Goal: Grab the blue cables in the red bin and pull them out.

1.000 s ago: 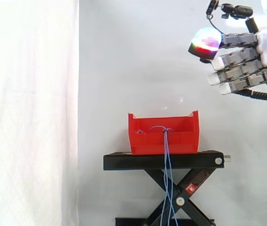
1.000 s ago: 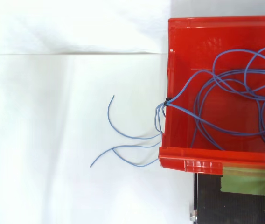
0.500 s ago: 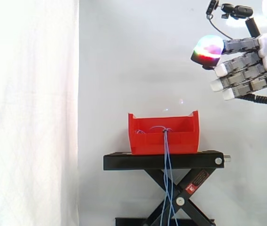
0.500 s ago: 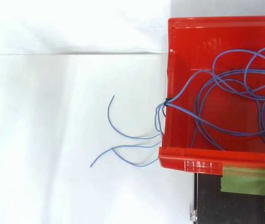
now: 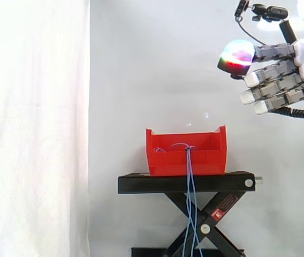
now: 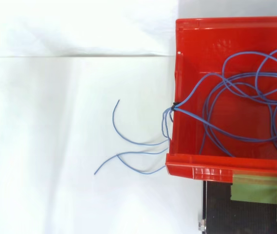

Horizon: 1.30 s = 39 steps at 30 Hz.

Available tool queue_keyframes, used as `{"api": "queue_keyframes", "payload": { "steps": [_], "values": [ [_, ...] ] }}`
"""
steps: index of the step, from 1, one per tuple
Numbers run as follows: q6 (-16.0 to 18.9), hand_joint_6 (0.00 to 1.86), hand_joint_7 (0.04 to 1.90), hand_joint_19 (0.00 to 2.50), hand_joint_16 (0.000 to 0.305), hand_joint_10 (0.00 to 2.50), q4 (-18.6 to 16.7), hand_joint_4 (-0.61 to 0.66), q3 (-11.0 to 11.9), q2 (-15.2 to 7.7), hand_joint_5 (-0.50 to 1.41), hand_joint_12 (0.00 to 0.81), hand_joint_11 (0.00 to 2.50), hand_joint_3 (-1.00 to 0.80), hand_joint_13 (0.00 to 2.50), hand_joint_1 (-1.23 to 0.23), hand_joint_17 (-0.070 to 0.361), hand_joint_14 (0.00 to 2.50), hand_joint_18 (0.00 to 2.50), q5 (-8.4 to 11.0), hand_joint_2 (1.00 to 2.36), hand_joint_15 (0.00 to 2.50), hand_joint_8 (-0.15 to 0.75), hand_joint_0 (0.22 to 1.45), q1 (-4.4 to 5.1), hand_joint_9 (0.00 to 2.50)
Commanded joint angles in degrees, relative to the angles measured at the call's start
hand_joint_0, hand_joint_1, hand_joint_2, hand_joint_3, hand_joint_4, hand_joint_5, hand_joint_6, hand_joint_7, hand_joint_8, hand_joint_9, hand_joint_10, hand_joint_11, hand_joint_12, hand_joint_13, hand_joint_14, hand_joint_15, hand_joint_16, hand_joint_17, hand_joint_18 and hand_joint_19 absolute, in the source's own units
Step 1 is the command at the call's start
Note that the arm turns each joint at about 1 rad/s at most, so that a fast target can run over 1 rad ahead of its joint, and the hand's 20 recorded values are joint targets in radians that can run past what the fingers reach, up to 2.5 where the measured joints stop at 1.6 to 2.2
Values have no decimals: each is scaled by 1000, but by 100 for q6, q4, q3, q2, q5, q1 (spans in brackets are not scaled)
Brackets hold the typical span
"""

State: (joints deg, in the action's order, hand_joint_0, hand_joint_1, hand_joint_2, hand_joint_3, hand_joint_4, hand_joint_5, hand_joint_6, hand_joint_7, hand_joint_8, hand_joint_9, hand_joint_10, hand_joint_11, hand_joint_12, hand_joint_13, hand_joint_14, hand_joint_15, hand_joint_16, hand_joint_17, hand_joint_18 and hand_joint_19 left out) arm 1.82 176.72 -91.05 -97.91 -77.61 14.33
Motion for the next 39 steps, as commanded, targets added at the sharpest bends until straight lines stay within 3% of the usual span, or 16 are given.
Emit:
{"api": "queue_keyframes", "payload": {
  "steps": [1, 17, 22, 23, 26, 30, 35, 36, 37, 39],
  "values": [
    [24, 6, 170, 164, 51, 4, -6, 155, 0, 0, 477, 333, 112, -1000, 310, -805, 115, 0, 209, 0, 1000, 41, 241, 753, 9, 601],
    [-116, 6, 169, 185, 51, 4, -85, 156, 0, -17, 472, 333, 107, -1000, 315, -806, 115, 0, 214, -17, 1000, 49, 239, 757, 17, 600],
    [-204, 7, 171, 184, 51, 4, -296, 156, 0, -492, 472, 333, 112, -1000, 316, -805, 115, 0, 220, -140, 1000, 49, 239, 757, 26, 601],
    [-169, 6, 170, 185, 51, 4, -507, 157, 0, -729, 473, 333, 112, -1000, 316, -805, 115, 2, 220, -298, 1000, 48, 240, 758, 17, 602],
    [-134, 6, 171, 191, 51, 4, -841, 157, 0, -844, 472, 334, 113, -1000, 318, -805, 115, 0, 222, -422, 1000, 53, 240, 758, 17, 602],
    [-248, 6, 170, 190, 51, 6, -1113, 158, 0, -844, 472, 335, 120, -1000, 325, -806, 115, 1, 225, -422, 1000, 55, 243, 757, 26, 606],
    [-1224, 7, 198, 205, 53, 9, -1087, 168, 0, -844, 490, 347, 242, -1000, 367, -781, 119, 3, 261, -378, 1000, 79, 259, 716, 26, 686],
    [-1224, 8, 204, 209, 54, 9, -1087, 172, 0, -844, 498, 351, 257, -1000, 371, -777, 120, 3, 270, -378, 1000, 86, 260, 706, 26, 700],
    [-1883, 8, 218, 213, 55, 11, -1166, 179, 0, -844, 508, 359, 300, -1000, 384, -776, 123, 3, 288, -228, 1000, 95, 269, 681, 35, 725],
    [-2349, 9, 249, 233, 57, 14, -1245, 198, 0, -844, 526, 372, 405, -1000, 421, -785, 128, 4, 330, -70, 1000, 120, 282, 637, 61, 772]
  ]
}}
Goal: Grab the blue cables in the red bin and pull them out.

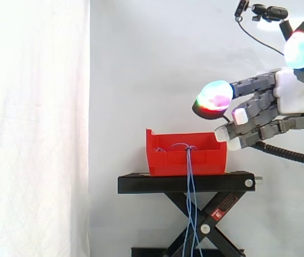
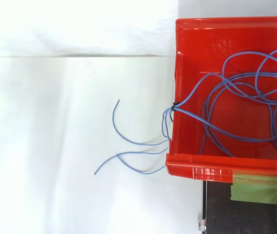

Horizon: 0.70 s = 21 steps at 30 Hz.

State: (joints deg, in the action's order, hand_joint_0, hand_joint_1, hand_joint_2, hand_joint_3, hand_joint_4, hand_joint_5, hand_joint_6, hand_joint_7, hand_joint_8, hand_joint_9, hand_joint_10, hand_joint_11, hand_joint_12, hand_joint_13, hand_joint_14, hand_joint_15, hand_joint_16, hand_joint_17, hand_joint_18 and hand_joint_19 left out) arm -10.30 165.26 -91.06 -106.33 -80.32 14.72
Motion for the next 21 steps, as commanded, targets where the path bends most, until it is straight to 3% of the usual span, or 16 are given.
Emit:
{"api": "queue_keyframes", "payload": {
  "steps": [1, 2, 3, 5, 7, 9, 11, 12, 14, 15, 16, 19, 21],
  "values": [
    [-1919, 9, 257, 238, 58, 15, -196, 205, 0, -2, 537, 380, 436, -1000, 437, -789, 131, 5, 346, 500, 1000, 136, 290, 619, 57, 784],
    [-2578, 10, 265, 240, 59, 15, -248, 204, 0, -2, 538, 384, 465, -1000, 443, -795, 132, 5, 357, 737, 1000, 145, 293, 609, 83, 799],
    [-2912, 9, 267, 238, 59, 15, -275, 208, 0, -2, 541, 387, 473, -1000, 445, -797, 133, 5, 362, 834, 1000, 138, 293, 603, 101, 802],
    [-4301, 9, 269, 243, 60, 18, -415, 213, 0, -2, 544, 392, 500, -1000, 447, -817, 135, 5, 370, 1027, 1000, 143, 297, 586, 154, 808],
    [-4793, 9, 274, 234, 60, 16, -468, 218, 0, -2, 545, 394, 516, -1000, 446, -832, 136, 5, 373, 1001, 1000, 143, 300, 581, 171, 811],
    [-5848, 9, 281, 242, 60, 19, -565, 219, 0, -2, 552, 395, 526, -1000, 441, -859, 136, 5, 373, 939, 1000, 149, 299, 579, 207, 809],
    [-6314, 11, 350, 239, 60, 17, -626, 239, 0, -2, 595, 391, 532, -1000, 438, -936, 134, 6, 370, 948, 1000, 153, 298, 580, 215, 796],
    [-6955, 11, 358, 239, 60, 17, -811, 240, 0, -11, 599, 391, 531, -1000, 438, -945, 134, 6, 370, 939, 1000, 153, 299, 580, 215, 794],
    [-7491, 13, 435, 247, 59, 20, -1083, 260, 0, -11, 626, 390, 578, -1000, 443, -995, 133, 6, 385, 930, 1000, 169, 294, 582, 215, 788],
    [-8177, 13, 442, 254, 59, 20, -1461, 261, 0, -20, 628, 389, 590, -1000, 450, -1009, 132, 6, 388, 930, 1000, 177, 291, 583, 215, 791],
    [-8651, 13, 458, 272, 58, 21, -1664, 258, 0, -116, 628, 385, 643, -1000, 486, -1017, 131, 9, 401, 948, 1000, 209, 290, 587, 215, 797],
    [-9328, 13, 427, 290, 58, 23, -1769, 236, 0, -292, 596, 391, 709, -1000, 512, -1031, 131, 9, 432, 957, 1000, 249, 290, 585, 233, 809],
    [-9970, 11, 372, 282, 58, 20, -1769, 213, 0, -591, 570, 389, 628, -1000, 500, -1022, 131, 8, 438, 921, 1000, 217, 287, 579, 268, 773]
  ]
}}
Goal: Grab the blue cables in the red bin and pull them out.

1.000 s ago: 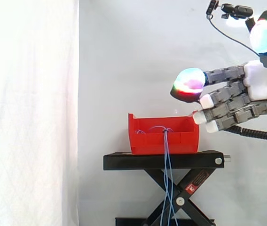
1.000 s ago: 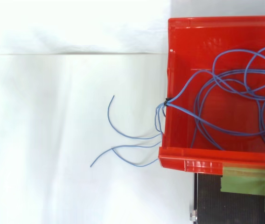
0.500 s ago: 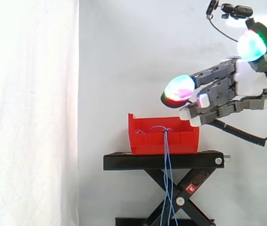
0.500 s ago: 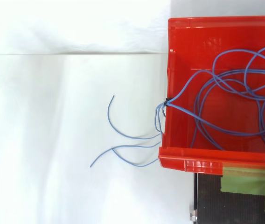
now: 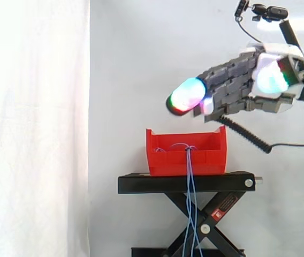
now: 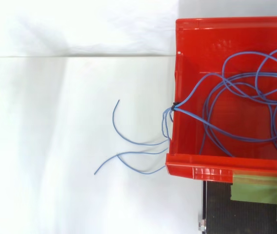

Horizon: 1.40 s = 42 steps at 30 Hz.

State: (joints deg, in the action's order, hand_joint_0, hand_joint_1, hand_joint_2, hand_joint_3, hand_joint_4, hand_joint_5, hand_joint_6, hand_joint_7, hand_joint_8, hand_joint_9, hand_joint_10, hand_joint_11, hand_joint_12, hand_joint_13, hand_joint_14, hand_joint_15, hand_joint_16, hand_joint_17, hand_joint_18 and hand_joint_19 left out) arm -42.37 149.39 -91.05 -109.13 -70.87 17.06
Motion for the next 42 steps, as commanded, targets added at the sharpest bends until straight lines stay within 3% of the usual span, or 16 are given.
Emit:
{"api": "queue_keyframes", "payload": {
  "steps": [1, 5, 8, 12, 17, 19, 21, 25, 28, 29, 32, 35, 42],
  "values": [
    [-6973, 11, 345, 277, 59, 17, -208, 210, 0, -443, 547, 386, 570, -1000, 480, -1015, 132, 7, 440, -49, 1000, 205, 288, 575, 60, 743],
    [-7087, 10, 318, 278, 59, 17, -384, 202, 0, -680, 527, 392, 496, -1000, 467, -993, 133, 7, 432, -243, 1000, 195, 282, 573, 122, 715],
    [-7096, 11, 313, 275, 59, 15, -446, 200, 0, -689, 525, 391, 486, -1000, 443, -979, 133, 6, 411, -357, 1000, 177, 282, 577, 174, 715],
    [-7316, 10, 311, 267, 59, 15, -384, 202, 0, -697, 525, 390, 485, -1000, 436, -972, 134, 6, 405, -348, 1000, 172, 283, 578, 236, 715],
    [-7755, 10, 327, 215, 59, 15, -516, 213, 0, -1102, 548, 393, 479, -1000, 330, -972, 132, 4, 297, -348, 1000, 122, 281, 588, 289, 704],
    [-7799, 11, 341, 199, 58, 15, -630, 214, 0, -1128, 558, 391, 477, -1000, 298, -980, 130, 3, 245, -348, 1000, 100, 281, 594, 289, 698],
    [-8186, 12, 345, 188, 58, 15, -507, 214, 8, -1128, 561, 389, 472, -1000, 275, -985, 130, 3, 231, -287, 1000, 87, 281, 598, 271, 690],
    [-8529, 11, 364, 187, 58, 17, -323, 224, 114, -1128, 573, 390, 470, -1000, 268, -988, 130, 3, 213, -120, 1000, 86, 280, 598, 227, 683],
    [-9065, 12, 365, 189, 58, 15, 284, 225, 518, -1128, 582, 390, 471, -1000, 264, -987, 130, 2, 205, -32, 1000, 89, 279, 600, 148, 681],
    [-9373, 12, 367, 188, 58, 15, 732, 227, 817, -1128, 583, 390, 462, -1000, 264, -987, 130, 2, 203, -41, 1000, 85, 281, 601, 104, 682],
    [-9838, 11, 365, 190, 58, 17, 1321, 223, 1195, -1128, 585, 390, 463, -1000, 263, -982, 129, 3, 201, -41, 1000, 88, 278, 605, 43, 685],
    [-10164, 11, 362, 190, 57, 15, 1681, 221, 1406, -1128, 585, 389, 465, -1000, 263, -978, 129, 5, 199, -49, 1000, 84, 278, 608, -28, 685],
    [-10454, 11, 357, 189, 58, 15, 1673, 222, 1459, -1128, 588, 388, 466, -1000, 268, -974, 130, 2, 202, -58, 1000, 83, 280, 609, -98, 688]
  ]
}}
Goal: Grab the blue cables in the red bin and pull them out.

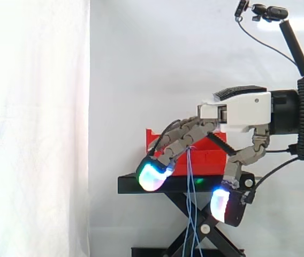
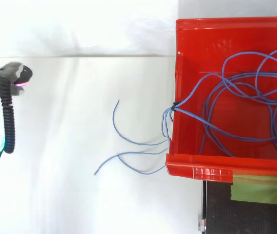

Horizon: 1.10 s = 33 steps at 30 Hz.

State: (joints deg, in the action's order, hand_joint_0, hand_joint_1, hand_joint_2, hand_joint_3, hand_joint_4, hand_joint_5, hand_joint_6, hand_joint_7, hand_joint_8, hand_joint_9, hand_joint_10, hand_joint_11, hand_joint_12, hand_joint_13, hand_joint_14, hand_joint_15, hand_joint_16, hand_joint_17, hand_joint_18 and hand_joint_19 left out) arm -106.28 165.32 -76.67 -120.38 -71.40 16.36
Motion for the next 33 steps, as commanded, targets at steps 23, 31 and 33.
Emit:
{"api": "queue_keyframes", "payload": {
  "steps": [23, 31, 33],
  "values": [
    [-4283, 12, 363, 210, 55, 17, 246, 221, 3, -311, 603, 376, 470, -1000, 297, -973, 124, 4, 227, -770, 1000, 96, 274, 648, -555, 705],
    [-4283, 13, 380, 205, 55, 18, 440, 228, 3, -311, 623, 373, 476, -1000, 299, -975, 123, 4, 227, -955, 1000, 102, 273, 655, -704, 708],
    [-4283, 13, 399, 205, 54, 18, 536, 232, 3, -311, 627, 372, 482, -1000, 300, -975, 123, 4, 227, -1069, 1000, 99, 275, 659, -748, 709]
  ]
}}
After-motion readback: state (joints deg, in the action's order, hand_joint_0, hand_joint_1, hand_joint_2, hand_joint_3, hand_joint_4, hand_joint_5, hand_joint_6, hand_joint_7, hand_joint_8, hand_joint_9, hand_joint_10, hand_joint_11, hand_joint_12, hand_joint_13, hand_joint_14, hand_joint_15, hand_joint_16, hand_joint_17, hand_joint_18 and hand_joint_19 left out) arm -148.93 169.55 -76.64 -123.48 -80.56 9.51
